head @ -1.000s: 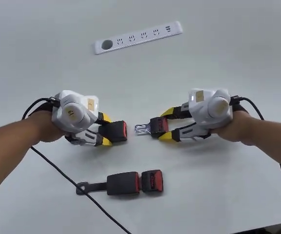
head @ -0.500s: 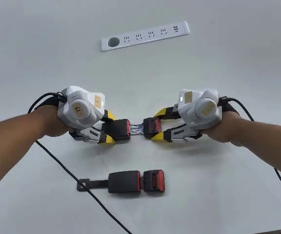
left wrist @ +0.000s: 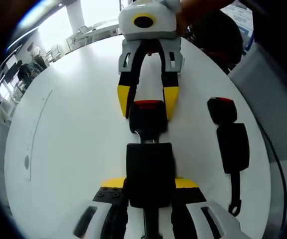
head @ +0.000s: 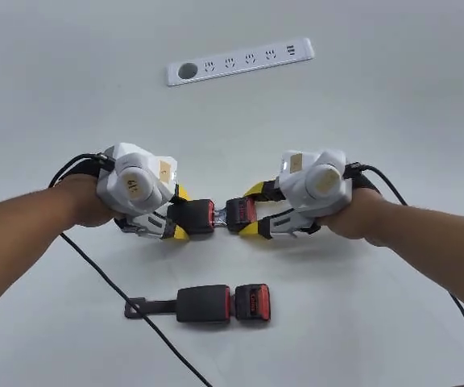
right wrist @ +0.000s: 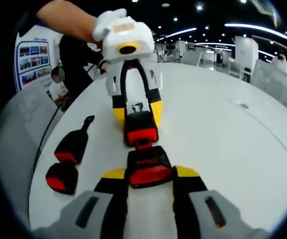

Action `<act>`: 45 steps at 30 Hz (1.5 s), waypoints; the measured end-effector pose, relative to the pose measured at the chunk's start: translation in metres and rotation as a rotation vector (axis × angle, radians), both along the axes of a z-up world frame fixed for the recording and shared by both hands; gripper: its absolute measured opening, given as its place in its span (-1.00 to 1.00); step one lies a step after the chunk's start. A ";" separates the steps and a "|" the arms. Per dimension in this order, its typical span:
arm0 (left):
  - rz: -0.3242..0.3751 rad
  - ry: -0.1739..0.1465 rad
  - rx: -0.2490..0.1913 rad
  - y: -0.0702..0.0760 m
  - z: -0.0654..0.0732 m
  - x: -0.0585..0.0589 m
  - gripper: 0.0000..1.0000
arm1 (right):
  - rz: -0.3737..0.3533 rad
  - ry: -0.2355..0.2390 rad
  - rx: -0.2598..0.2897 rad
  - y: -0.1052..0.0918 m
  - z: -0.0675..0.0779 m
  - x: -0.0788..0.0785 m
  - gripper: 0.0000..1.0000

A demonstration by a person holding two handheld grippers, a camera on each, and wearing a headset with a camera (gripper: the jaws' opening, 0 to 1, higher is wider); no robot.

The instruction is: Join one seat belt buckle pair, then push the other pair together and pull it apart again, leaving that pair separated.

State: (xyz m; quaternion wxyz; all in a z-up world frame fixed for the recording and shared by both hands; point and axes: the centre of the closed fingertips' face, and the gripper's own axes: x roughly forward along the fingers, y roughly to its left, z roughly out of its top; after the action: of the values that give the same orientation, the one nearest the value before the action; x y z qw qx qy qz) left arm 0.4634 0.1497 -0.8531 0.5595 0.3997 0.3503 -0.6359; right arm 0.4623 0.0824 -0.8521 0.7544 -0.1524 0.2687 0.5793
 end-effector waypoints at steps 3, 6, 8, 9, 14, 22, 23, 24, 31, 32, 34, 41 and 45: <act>-0.004 0.001 0.005 -0.001 0.000 0.000 -0.33 | -0.006 0.010 0.005 0.007 -0.001 -0.001 -0.33; -0.004 0.001 0.013 -0.001 0.001 -0.001 -0.33 | -0.010 0.004 -0.008 0.014 -0.001 0.000 -0.33; -0.006 0.000 0.009 -0.001 0.001 -0.002 -0.33 | -0.019 0.016 -0.006 0.013 -0.001 0.000 -0.33; -0.008 -0.001 0.009 -0.002 0.001 -0.002 -0.33 | -0.035 0.030 -0.004 0.014 -0.001 0.001 -0.33; -0.009 0.000 0.016 -0.002 0.001 -0.002 -0.33 | -0.047 0.025 -0.025 0.018 -0.001 0.001 -0.33; -0.001 0.001 0.024 -0.001 0.001 -0.002 -0.33 | -0.054 0.016 -0.043 0.018 -0.002 0.001 -0.32; 0.000 0.002 0.023 -0.001 0.001 -0.002 -0.33 | -0.054 0.014 -0.047 0.018 -0.002 0.001 -0.32; 0.001 0.002 0.023 0.000 0.000 -0.002 -0.33 | -0.054 0.013 -0.050 0.018 -0.002 0.001 -0.32; 0.008 0.002 0.029 0.000 0.001 -0.002 -0.32 | -0.055 0.005 -0.056 0.017 -0.002 0.002 -0.31; 0.008 0.002 0.029 0.000 0.001 -0.002 -0.32 | -0.056 0.004 -0.056 0.017 -0.002 0.002 -0.31; 0.009 0.005 0.026 0.000 0.001 -0.002 -0.32 | -0.058 0.004 -0.056 0.017 -0.002 0.002 -0.31; 0.010 0.006 0.032 -0.001 0.001 -0.002 -0.32 | -0.059 0.000 -0.052 0.016 -0.002 0.003 -0.31; 0.014 0.006 0.031 -0.001 0.002 -0.003 -0.32 | -0.055 -0.002 -0.056 0.016 -0.002 0.003 -0.31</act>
State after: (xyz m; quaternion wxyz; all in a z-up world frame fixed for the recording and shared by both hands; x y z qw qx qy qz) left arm 0.4608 0.1484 -0.8512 0.5567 0.4040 0.3644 -0.6277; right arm 0.4650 0.0983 -0.8538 0.7656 -0.1666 0.2879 0.5506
